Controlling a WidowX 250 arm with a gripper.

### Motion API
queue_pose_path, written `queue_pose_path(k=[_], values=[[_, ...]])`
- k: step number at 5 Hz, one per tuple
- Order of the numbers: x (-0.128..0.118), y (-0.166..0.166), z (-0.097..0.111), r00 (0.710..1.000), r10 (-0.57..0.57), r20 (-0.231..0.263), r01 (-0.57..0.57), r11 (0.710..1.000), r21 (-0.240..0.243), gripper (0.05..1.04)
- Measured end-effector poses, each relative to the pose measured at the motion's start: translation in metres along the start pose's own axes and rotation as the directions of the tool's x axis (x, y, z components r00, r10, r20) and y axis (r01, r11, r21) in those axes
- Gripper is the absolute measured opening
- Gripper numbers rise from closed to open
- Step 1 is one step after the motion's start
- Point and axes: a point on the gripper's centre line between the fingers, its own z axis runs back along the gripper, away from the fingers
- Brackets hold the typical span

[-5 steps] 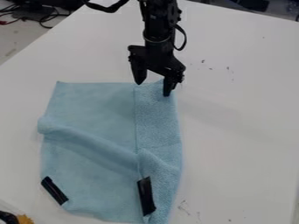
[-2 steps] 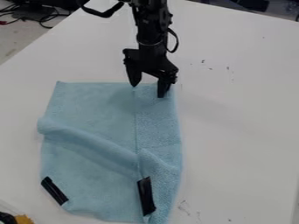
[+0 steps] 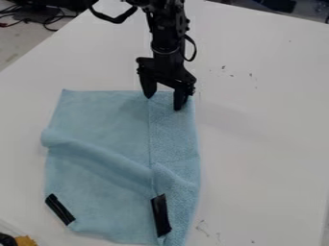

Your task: Straighten the cloth

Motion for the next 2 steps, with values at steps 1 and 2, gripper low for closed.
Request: queue_pose_path(k=[1,2], values=[[0.0006,0.0005,0.0000,1.000,0.001,0.005,-0.001,1.000,0.000,0.916],[0.0006,0.0006,-0.0011,1.000,0.017,0.007,-0.017,1.000,0.004,0.621]])
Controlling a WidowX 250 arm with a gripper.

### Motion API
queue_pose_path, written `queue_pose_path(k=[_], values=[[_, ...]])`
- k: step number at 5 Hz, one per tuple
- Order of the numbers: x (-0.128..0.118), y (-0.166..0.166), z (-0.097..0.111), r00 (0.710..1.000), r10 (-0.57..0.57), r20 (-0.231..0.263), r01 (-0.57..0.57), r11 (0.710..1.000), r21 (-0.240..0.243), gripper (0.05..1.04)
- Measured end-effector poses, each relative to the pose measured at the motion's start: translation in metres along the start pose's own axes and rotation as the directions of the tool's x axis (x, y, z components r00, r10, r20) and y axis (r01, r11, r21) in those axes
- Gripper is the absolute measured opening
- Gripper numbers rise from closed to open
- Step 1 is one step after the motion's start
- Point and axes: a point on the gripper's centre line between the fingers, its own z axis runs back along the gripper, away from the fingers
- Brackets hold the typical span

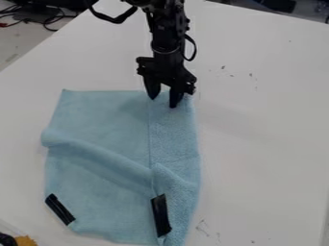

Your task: Straighten the cloth

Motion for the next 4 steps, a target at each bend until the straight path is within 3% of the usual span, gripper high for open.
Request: queue_pose_path(k=[1,2,3,4], values=[[0.0001,0.0008,0.0005,1.000,-0.004,0.001,0.004,1.000,0.002,0.327],[-0.0018,-0.0003,-0.0010,1.000,-0.008,-0.005,0.008,1.000,-0.001,0.126],[-0.0019,0.0001,-0.0005,1.000,-0.001,-0.005,0.001,1.000,-0.001,0.086],[-0.0021,-0.0007,-0.0005,1.000,-0.003,-0.006,0.003,1.000,-0.007,0.247]])
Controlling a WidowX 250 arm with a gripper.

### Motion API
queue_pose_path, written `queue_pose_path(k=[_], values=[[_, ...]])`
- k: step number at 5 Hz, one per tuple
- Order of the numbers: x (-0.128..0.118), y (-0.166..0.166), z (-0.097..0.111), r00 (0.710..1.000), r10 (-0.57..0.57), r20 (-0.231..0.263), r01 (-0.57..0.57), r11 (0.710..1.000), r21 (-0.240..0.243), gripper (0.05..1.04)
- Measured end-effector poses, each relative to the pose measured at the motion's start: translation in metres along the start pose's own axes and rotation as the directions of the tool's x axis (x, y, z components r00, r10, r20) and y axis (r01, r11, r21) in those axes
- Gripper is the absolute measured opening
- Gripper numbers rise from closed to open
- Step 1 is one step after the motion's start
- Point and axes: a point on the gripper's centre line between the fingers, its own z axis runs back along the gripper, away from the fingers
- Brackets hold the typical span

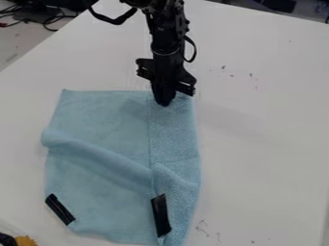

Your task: Straighten the cloth

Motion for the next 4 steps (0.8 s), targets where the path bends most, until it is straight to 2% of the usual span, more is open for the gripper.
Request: queue_pose_path(k=[1,2,3,4], values=[[-0.0031,0.0016,0.0000,1.000,-0.004,-0.019,0.005,1.000,0.010,0.508],[-0.0040,0.0027,0.0001,1.000,-0.007,-0.026,0.008,1.000,0.020,0.817],[-0.0035,0.0026,0.0004,1.000,-0.006,-0.024,0.007,1.000,0.019,0.999],[-0.0029,0.0013,0.0003,1.000,-0.005,-0.021,0.006,1.000,0.011,1.001]])
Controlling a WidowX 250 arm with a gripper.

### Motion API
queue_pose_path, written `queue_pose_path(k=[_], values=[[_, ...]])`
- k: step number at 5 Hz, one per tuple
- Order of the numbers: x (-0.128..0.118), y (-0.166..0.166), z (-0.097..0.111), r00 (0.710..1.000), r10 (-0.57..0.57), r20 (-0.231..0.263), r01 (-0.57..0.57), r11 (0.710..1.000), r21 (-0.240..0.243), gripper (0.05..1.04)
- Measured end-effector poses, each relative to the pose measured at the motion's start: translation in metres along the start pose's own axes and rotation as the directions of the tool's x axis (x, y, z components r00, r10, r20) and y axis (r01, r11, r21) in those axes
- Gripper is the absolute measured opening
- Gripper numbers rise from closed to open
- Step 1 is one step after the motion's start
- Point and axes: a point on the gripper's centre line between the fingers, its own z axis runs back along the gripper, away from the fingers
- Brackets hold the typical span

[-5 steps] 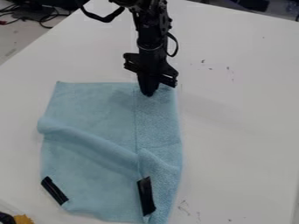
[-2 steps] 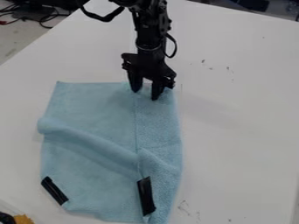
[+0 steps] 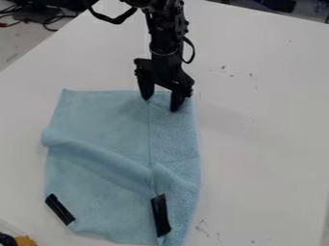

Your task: Straighten the cloth

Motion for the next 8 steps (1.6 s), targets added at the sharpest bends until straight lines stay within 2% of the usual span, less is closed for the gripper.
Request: queue_pose_path(k=[1,3,4,5,6,7,8], values=[[0.001,-0.001,0.000,1.000,-0.005,0.012,0.005,1.000,-0.011,0.952],[0.002,-0.002,-0.001,1.000,-0.005,0.015,0.005,1.000,-0.010,0.359],[0.000,-0.002,-0.002,1.000,0.003,0.012,-0.003,1.000,-0.010,0.150],[0.000,-0.002,-0.002,1.000,0.001,0.011,-0.001,1.000,-0.007,0.060],[-0.002,-0.001,-0.002,1.000,0.000,0.009,0.000,1.000,-0.002,0.052],[-0.004,0.005,0.008,1.000,-0.002,0.001,0.002,1.000,0.031,0.052],[0.010,0.002,0.038,0.999,-0.045,0.020,0.043,0.994,0.099,0.052]])
